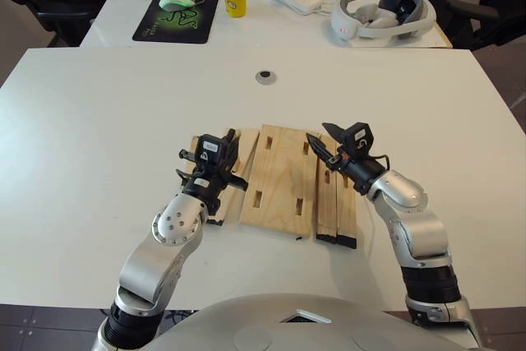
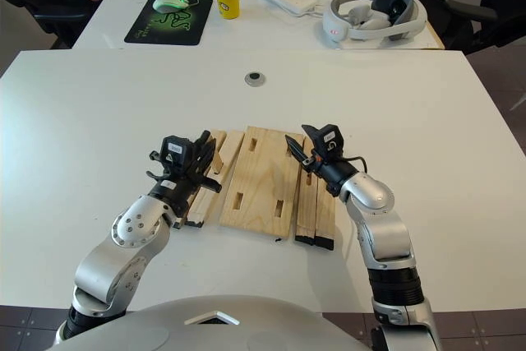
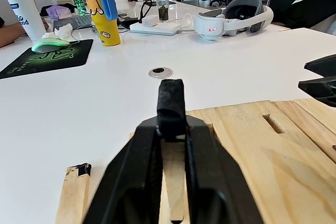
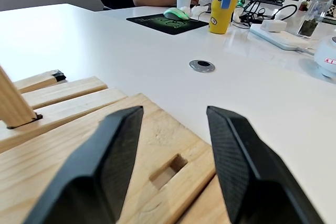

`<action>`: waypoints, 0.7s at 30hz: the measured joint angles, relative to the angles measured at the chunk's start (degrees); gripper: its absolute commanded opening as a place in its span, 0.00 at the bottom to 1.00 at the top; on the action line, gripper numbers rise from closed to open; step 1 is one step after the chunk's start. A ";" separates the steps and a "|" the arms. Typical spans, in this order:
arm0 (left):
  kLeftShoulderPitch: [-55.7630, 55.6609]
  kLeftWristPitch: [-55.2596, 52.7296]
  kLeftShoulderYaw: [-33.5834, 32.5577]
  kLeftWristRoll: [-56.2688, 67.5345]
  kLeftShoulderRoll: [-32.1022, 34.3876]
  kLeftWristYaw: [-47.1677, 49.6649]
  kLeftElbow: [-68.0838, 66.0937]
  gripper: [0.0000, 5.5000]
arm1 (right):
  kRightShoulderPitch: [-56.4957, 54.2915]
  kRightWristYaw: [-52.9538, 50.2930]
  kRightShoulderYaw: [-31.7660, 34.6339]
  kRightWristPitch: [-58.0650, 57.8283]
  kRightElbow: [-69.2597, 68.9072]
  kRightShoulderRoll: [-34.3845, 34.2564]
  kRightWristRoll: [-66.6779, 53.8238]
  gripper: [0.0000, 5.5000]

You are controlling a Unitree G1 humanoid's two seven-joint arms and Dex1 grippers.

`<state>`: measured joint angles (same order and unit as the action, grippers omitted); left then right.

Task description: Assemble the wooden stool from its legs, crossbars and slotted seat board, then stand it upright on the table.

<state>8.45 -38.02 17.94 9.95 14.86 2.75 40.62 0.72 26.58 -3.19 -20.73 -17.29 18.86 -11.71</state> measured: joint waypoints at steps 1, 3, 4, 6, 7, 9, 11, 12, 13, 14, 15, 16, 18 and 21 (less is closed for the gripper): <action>0.21 0.14 -0.11 -0.16 -0.31 -0.23 -0.03 0.08 | 0.04 -0.01 -0.05 -0.09 -0.11 0.03 0.00 0.40; 0.24 0.15 -0.55 -0.16 -1.05 -0.65 -0.31 0.08 | 0.08 -0.04 -0.21 -0.14 -0.16 0.03 0.00 0.40; 0.07 0.14 -1.02 -0.06 -1.31 -0.98 -0.61 0.08 | 0.09 -0.06 -0.32 -0.15 -0.16 0.03 0.00 0.40; -0.34 0.11 -1.57 0.09 -1.66 -1.67 -1.17 0.08 | 0.11 -0.13 -0.47 -0.16 -0.16 0.00 0.01 0.40; -0.76 0.08 -1.82 0.09 -1.70 -2.13 -1.61 0.08 | 0.11 -0.18 -0.52 -0.15 -0.16 -0.05 0.01 0.40; -1.33 0.05 -2.25 0.09 -1.70 -3.16 -2.22 0.08 | 0.11 -0.30 -0.56 -0.13 -0.15 -0.11 0.03 0.40; -1.40 0.07 -2.29 0.05 -1.70 -3.75 -2.36 0.08 | 0.13 -0.40 -0.57 -0.11 -0.15 -0.12 0.05 0.40; -1.50 0.08 -2.27 -0.11 -1.67 -4.14 -2.48 0.08 | 0.18 -0.49 -0.57 -0.08 -0.15 -0.12 0.06 0.40; -1.56 0.09 -2.25 -0.27 -1.63 -4.47 -2.52 0.08 | 0.27 -0.53 -0.57 -0.04 -0.15 -0.13 0.06 0.40; -1.62 0.09 -2.24 -0.55 -1.53 -4.88 -2.53 0.08 | 0.36 -0.56 -0.57 0.01 -0.12 -0.15 0.06 0.40; -1.65 0.09 -2.25 -0.64 -1.51 -5.17 -2.54 0.08 | 0.39 -0.57 -0.57 0.02 -0.09 -0.17 0.06 0.40; -1.65 0.10 -2.32 -0.69 -1.41 -5.50 -2.54 0.08 | 0.48 -0.70 -0.57 0.11 -0.10 -0.20 0.07 0.40; -1.64 0.19 -2.64 -0.69 -0.98 -6.30 -2.53 0.08 | 1.15 -1.10 -0.57 0.29 -0.15 -0.33 0.10 0.40; -1.40 0.32 -3.18 -0.82 -0.86 -7.18 -2.46 0.08 | 1.71 -1.37 -0.60 0.49 -0.13 -0.59 0.13 0.40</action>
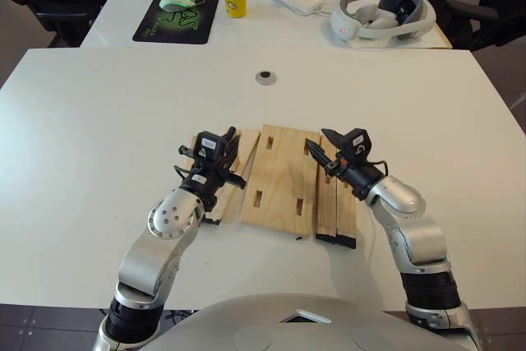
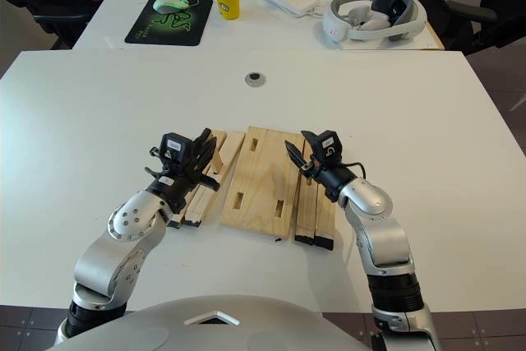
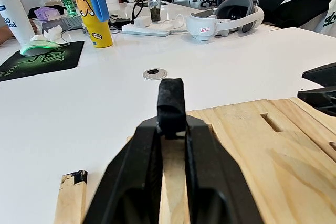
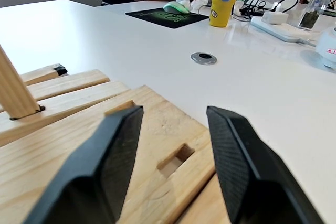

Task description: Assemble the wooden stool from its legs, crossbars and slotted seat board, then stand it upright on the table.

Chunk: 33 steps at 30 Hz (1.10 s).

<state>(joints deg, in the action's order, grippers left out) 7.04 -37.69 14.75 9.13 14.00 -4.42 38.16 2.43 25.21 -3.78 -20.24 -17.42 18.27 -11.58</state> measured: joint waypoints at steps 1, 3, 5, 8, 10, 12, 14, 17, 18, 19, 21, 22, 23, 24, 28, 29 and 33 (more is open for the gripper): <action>-0.01 0.02 -0.13 -0.08 0.03 -0.31 -0.01 0.08 | 0.02 -0.19 0.00 0.15 -0.01 -0.05 0.02 0.40; -0.20 0.16 -0.37 -0.16 -0.12 -0.66 -0.26 0.14 | 0.28 -0.61 0.00 0.23 -0.03 -0.14 0.05 0.40; -0.38 0.49 -0.92 -0.08 -0.55 -0.84 -0.97 0.18 | 0.51 -0.79 -0.06 0.44 -0.02 -0.22 0.11 0.40; 0.04 1.11 -2.00 0.07 -1.29 -1.35 -2.98 0.26 | 0.99 -0.82 -0.19 0.81 0.08 -0.27 0.19 0.40; -0.41 3.10 -2.86 0.49 -2.00 -2.09 -2.83 0.30 | 1.34 -0.82 -0.38 0.99 0.21 -0.29 0.40 0.40; -1.10 4.82 -3.30 0.96 -2.37 -2.99 -2.68 0.36 | 1.42 -0.84 -0.50 1.26 0.57 -0.39 0.59 0.40; -1.95 6.24 -4.40 2.01 -2.66 -4.00 -2.46 0.41 | 1.43 -0.95 -0.51 1.86 1.36 -0.68 1.05 0.40; -3.06 7.07 -5.98 4.87 -3.16 -5.97 -1.25 0.44 | 1.71 -1.43 -0.47 3.09 2.62 -1.29 1.36 0.40; -4.41 6.16 -6.72 6.77 -3.12 -6.94 0.40 0.44 | 1.75 -1.65 -0.41 3.91 3.52 -1.36 1.71 0.40; -6.18 5.51 -7.42 7.92 -2.99 -7.32 1.87 0.44 | 1.81 -1.83 -0.40 4.36 4.13 -1.42 1.82 0.40; -12.55 2.74 -9.88 11.38 -2.98 -7.61 3.50 0.40 | 2.42 -2.78 -0.25 5.45 4.86 -2.28 2.13 0.40; -16.67 1.14 -11.44 13.06 -3.02 -7.51 3.80 0.39 | 2.64 -3.24 -0.25 5.97 5.19 -2.92 2.16 0.40; -18.88 0.15 -12.25 14.14 -3.19 -7.29 3.69 0.37 | 2.69 -3.51 -0.25 6.37 5.52 -3.24 2.21 0.40; -21.01 -1.28 -12.92 15.28 -3.54 -6.97 3.11 0.35 | 2.67 -3.95 -0.28 6.67 5.96 -3.61 2.27 0.40; -26.97 -6.78 -13.26 17.19 -4.14 -6.78 -3.82 0.23 | 1.91 -4.59 -0.69 7.75 7.19 -4.70 3.33 0.40; -27.54 -7.76 -13.24 17.33 -4.15 -6.78 -5.42 0.20 | 1.39 -4.62 -0.70 7.99 7.57 -4.80 3.37 0.40; -27.94 -9.69 -13.23 17.70 -4.08 -7.07 -9.83 0.08 | 0.60 -4.71 -0.71 8.70 8.57 -5.09 3.92 0.40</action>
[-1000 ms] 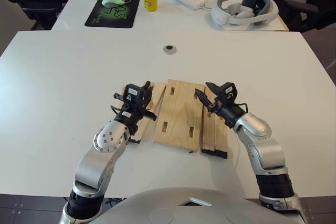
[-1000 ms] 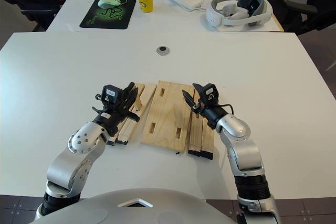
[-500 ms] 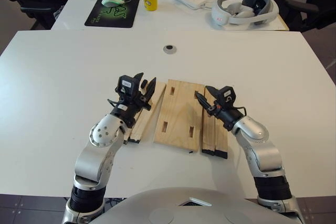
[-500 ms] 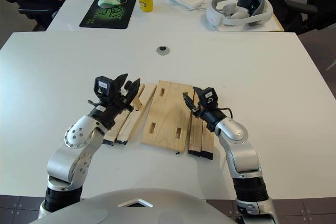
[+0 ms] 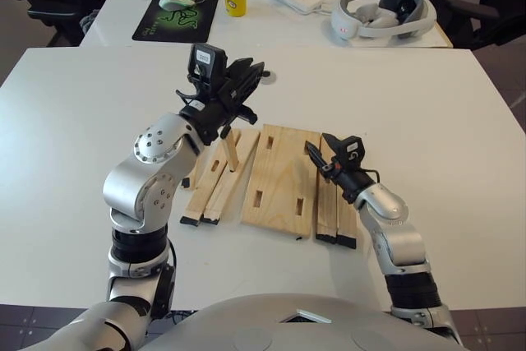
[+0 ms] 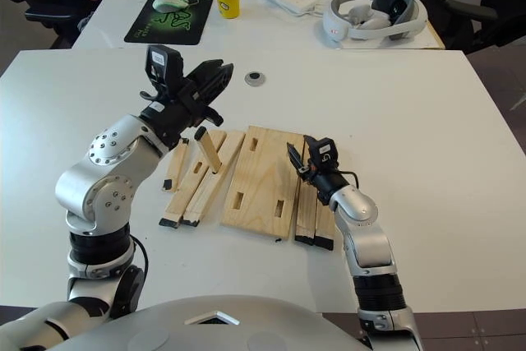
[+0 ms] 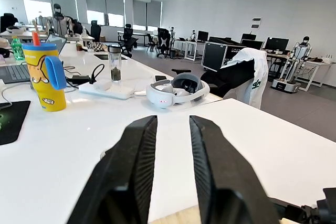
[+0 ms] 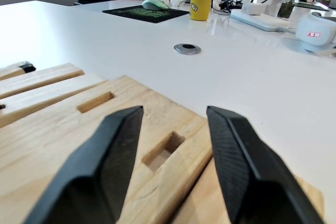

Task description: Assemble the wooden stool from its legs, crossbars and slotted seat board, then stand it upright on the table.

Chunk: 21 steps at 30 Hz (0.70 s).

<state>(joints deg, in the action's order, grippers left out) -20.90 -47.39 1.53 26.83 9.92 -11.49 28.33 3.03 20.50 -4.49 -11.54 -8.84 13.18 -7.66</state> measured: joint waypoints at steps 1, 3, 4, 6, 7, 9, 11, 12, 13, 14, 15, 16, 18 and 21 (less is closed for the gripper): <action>0.00 -0.09 -0.03 -0.01 0.02 -0.03 -0.66 0.06 | -0.19 0.00 -0.05 0.03 0.17 0.01 0.05 0.40; -0.23 -0.18 -0.41 -0.01 0.16 -0.03 -1.39 0.01 | -0.52 0.01 -0.24 0.38 0.48 0.00 0.38 0.40; -0.63 -0.18 -0.71 -0.02 0.41 -0.02 -1.63 0.01 | -0.52 0.01 -0.30 0.47 0.55 -0.01 0.40 0.40; -1.92 -0.23 -1.63 0.09 0.52 0.17 -1.70 0.01 | -0.52 0.00 -0.34 0.62 0.60 -0.01 0.50 0.40; -2.66 -0.24 -2.20 0.13 0.49 0.29 -1.69 0.01 | -0.50 0.00 -0.34 0.74 0.61 -0.01 0.50 0.40; -4.18 -0.04 -3.06 0.12 0.44 0.97 -1.33 0.01 | -0.48 0.00 -0.34 0.83 0.61 -0.01 0.50 0.40; -4.98 1.14 -3.33 -0.14 0.51 1.19 -0.63 0.01 | -0.48 0.00 -0.34 0.87 0.61 0.00 0.50 0.40; -5.40 2.20 -3.33 -0.52 0.60 1.22 -0.28 0.01 | -0.48 -0.01 -0.34 0.88 0.61 -0.01 0.50 0.40; -5.32 2.31 -3.19 -0.57 0.66 1.20 -0.16 0.01 | -0.48 -0.01 -0.34 0.89 0.61 0.00 0.51 0.40; -4.69 2.03 -2.75 -0.53 0.64 1.19 -0.15 0.01 | -0.48 -0.01 -0.34 0.90 0.61 0.00 0.51 0.40; -3.24 1.14 -1.83 -0.49 0.61 1.12 -0.17 0.01 | -0.49 -0.01 -0.36 0.90 0.61 -0.01 0.51 0.40; -0.40 -1.37 0.11 -0.54 1.43 1.04 -0.41 0.01 | -0.48 -0.01 -0.38 0.90 0.59 0.00 0.52 0.40; 4.06 -4.04 2.56 -0.50 2.04 0.54 -1.47 0.01 | -0.41 -0.02 -0.49 0.90 0.56 0.01 0.53 0.40; 3.78 -4.78 2.69 -1.01 3.90 0.09 -1.86 0.01 | -0.42 0.00 -0.97 0.90 0.46 -0.03 0.56 0.40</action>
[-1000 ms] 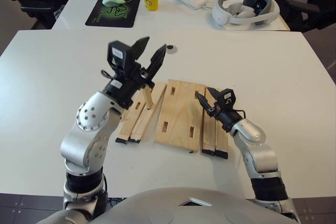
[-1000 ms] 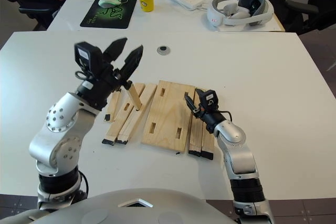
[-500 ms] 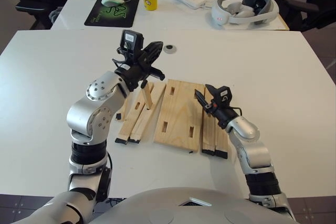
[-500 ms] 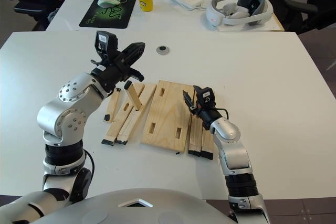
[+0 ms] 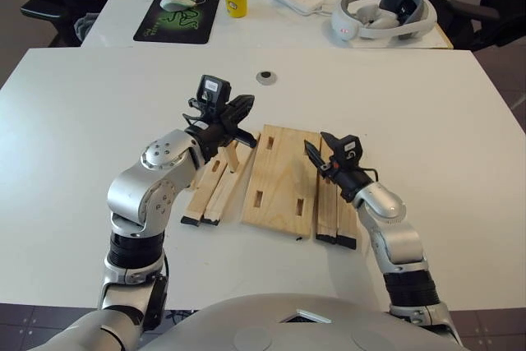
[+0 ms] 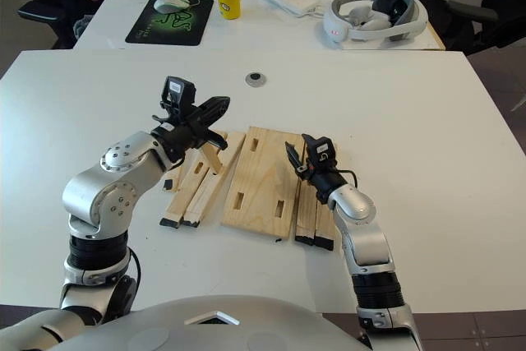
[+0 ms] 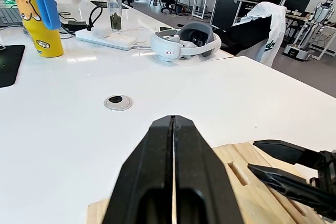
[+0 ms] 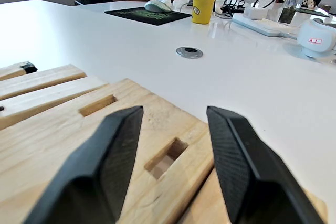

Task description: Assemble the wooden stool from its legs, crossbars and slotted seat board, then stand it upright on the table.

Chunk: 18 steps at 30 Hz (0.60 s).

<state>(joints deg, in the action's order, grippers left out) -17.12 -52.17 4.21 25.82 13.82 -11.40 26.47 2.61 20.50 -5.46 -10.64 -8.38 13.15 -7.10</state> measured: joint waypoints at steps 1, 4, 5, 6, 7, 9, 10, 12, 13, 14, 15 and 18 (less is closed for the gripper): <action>-0.45 0.03 -0.18 -0.17 0.22 -0.04 -0.52 0.01 | 0.00 0.03 -0.22 0.00 -0.01 0.00 0.02 0.40; -1.69 0.86 -1.45 -1.09 0.48 0.10 -2.24 0.01 | 0.02 0.04 -0.68 0.00 -0.02 -0.04 0.03 0.40; -2.17 1.37 -1.86 -1.31 0.34 0.22 -2.98 0.01 | 0.01 0.01 -0.76 0.01 -0.06 -0.04 0.03 0.40; -2.59 1.76 -2.41 -1.39 -0.09 0.58 -3.53 0.01 | 0.02 0.01 -0.83 0.01 -0.04 -0.03 0.04 0.40; -2.85 2.13 -2.63 -1.37 -0.76 0.76 -3.59 0.01 | 0.00 0.01 -0.86 0.02 -0.01 -0.03 0.04 0.40; -3.54 3.56 -3.13 -1.16 -2.40 1.08 -3.45 0.01 | -0.03 0.01 -0.94 0.04 0.11 -0.03 0.03 0.40; -4.37 5.22 -3.81 -1.11 -3.18 1.32 -2.85 0.01 | -0.04 0.01 -0.94 0.07 0.21 -0.02 0.03 0.40; -6.10 7.75 -5.27 -1.26 -3.80 1.87 -1.16 0.01 | -0.06 0.00 -0.92 0.13 0.36 -0.02 0.03 0.40; -7.25 9.08 -5.88 -1.62 -3.83 2.36 -0.48 0.01 | -0.11 -0.01 -0.89 0.20 0.52 -0.01 0.03 0.40; -7.78 9.53 -6.15 -1.82 -3.82 2.51 -0.23 0.01 | -0.15 -0.01 -0.88 0.23 0.59 -0.02 0.03 0.40; -10.44 12.21 -7.05 -3.06 -3.78 3.33 0.86 0.01 | -0.41 -0.02 -0.78 0.51 1.09 -0.02 0.04 0.40; -13.51 15.04 -7.51 -3.69 -3.89 3.85 2.23 0.01 | -0.92 -0.04 -0.63 0.69 1.69 -0.02 0.03 0.40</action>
<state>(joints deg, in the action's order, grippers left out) -30.63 -37.13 -3.30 22.13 9.93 -7.56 28.70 1.69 20.46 -6.09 -9.95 -6.69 13.13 -7.07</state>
